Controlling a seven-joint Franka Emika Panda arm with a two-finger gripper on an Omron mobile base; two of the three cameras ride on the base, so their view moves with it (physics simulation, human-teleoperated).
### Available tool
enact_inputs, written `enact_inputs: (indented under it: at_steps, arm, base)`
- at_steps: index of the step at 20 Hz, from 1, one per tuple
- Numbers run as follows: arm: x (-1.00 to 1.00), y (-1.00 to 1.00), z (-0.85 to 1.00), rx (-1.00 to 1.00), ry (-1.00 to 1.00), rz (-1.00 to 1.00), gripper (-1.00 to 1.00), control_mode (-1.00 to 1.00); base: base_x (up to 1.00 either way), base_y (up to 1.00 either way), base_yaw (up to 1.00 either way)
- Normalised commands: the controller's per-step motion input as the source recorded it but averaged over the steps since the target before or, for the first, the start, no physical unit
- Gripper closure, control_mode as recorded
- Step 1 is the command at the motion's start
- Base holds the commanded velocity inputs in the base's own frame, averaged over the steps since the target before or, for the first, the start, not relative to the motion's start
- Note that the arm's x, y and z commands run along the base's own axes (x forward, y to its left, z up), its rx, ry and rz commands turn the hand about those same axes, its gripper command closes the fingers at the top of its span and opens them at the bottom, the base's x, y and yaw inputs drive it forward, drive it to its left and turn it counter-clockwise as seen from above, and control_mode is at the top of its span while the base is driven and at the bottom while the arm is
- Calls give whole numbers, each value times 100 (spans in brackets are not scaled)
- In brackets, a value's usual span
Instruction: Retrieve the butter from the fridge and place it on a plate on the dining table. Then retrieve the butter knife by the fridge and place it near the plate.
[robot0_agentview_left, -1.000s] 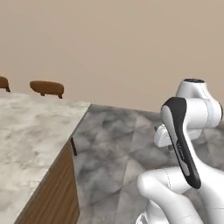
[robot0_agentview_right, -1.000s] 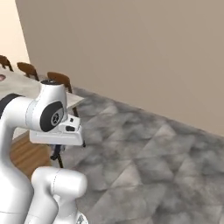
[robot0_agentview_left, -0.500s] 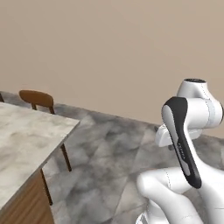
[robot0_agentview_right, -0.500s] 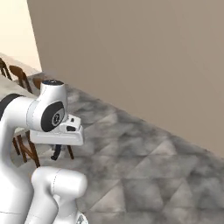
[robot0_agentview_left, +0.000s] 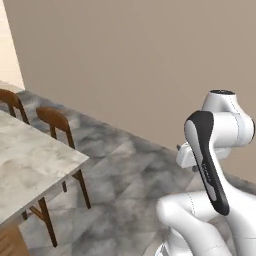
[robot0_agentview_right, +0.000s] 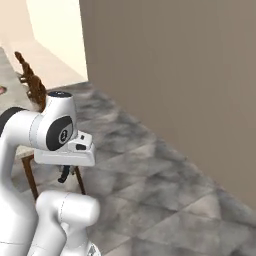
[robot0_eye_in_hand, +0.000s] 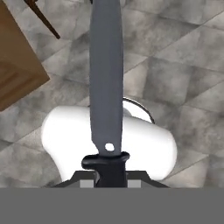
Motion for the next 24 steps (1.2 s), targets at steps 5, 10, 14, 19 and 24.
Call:
enact_inputs:
  at_steps: [5,10,14,19,24]
  arm:
    - [0,0,0,0,0,0,100,100]
    - [0,0,0,0,0,0,100,100]
    - [0,0,0,0,0,0,100,100]
    - [0,0,0,0,0,0,100,100]
    - [0,0,0,0,0,0,100,100]
  base:
    - [100,-99,45]
    - [100,-100,44]
    - [100,-98,46]
    - [100,-89,46]
    - [100,-80,44]
